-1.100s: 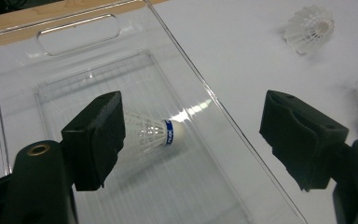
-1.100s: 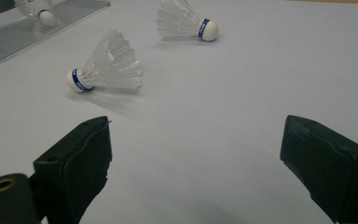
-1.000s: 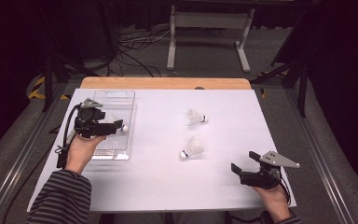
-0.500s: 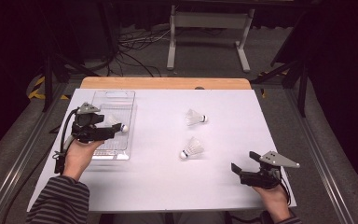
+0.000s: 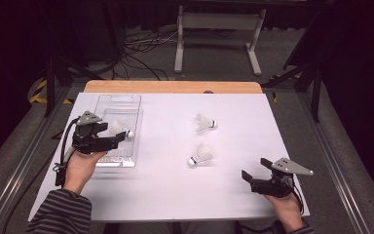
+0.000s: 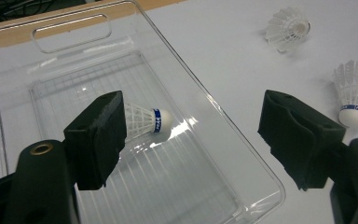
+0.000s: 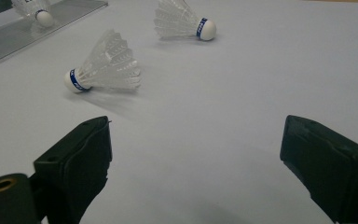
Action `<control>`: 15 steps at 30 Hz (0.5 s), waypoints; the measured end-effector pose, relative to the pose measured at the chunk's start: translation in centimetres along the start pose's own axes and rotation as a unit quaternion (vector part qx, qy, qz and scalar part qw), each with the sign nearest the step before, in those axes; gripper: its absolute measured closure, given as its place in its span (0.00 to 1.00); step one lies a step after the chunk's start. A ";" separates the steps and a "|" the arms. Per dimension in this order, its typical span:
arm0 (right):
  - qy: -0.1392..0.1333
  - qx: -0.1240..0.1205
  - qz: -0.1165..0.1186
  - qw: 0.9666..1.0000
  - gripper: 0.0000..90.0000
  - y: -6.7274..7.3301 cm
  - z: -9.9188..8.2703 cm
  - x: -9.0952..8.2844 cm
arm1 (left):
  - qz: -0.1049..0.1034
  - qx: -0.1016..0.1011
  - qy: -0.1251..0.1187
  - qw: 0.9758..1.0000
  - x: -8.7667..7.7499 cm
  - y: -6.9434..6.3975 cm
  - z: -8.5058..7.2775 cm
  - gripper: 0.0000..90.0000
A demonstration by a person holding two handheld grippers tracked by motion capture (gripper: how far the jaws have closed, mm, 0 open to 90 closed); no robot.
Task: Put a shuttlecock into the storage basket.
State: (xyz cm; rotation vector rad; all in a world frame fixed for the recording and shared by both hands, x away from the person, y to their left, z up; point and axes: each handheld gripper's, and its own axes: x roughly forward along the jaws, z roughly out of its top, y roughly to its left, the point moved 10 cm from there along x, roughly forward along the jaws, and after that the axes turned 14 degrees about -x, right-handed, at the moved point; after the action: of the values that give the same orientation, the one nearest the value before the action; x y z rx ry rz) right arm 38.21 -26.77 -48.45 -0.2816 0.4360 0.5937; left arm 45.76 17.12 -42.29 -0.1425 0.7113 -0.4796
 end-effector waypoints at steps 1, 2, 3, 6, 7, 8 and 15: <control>-0.001 0.001 0.001 1.000 0.11 0.0 0.0 0.0 | -0.003 -0.002 0.000 1.000 -0.1 -0.1 -0.1 0.27; -0.001 0.001 0.001 1.000 0.11 0.0 0.0 0.0 | -0.002 -0.001 -0.002 1.000 -0.1 -0.1 -0.1 0.27; -0.001 0.001 0.001 1.000 0.11 0.0 0.0 0.0 | -0.003 0.001 -0.001 1.000 -0.1 -0.1 -0.2 0.27; 0.000 0.001 0.001 1.000 0.11 0.0 0.0 0.0 | -0.008 0.000 -0.005 1.000 -0.4 -0.2 -0.3 0.27; 0.000 0.001 0.001 1.000 0.11 0.0 0.0 0.0 | -0.010 -0.001 -0.006 1.000 -0.4 -0.3 -0.4 0.27; 0.000 0.001 0.001 1.000 0.11 0.0 0.0 0.0 | -0.009 -0.001 -0.008 1.000 -0.4 -0.2 -0.4 0.27; 0.000 0.002 0.001 1.000 0.11 0.0 0.0 0.0 | -0.009 0.001 -0.007 1.000 -0.9 -0.2 -1.1 0.27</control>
State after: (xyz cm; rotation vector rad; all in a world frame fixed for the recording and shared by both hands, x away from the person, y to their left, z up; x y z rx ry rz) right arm 38.22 -26.76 -48.48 -0.2772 0.4370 0.5954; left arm 44.42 17.38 -42.51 -0.1497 0.6966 -0.4970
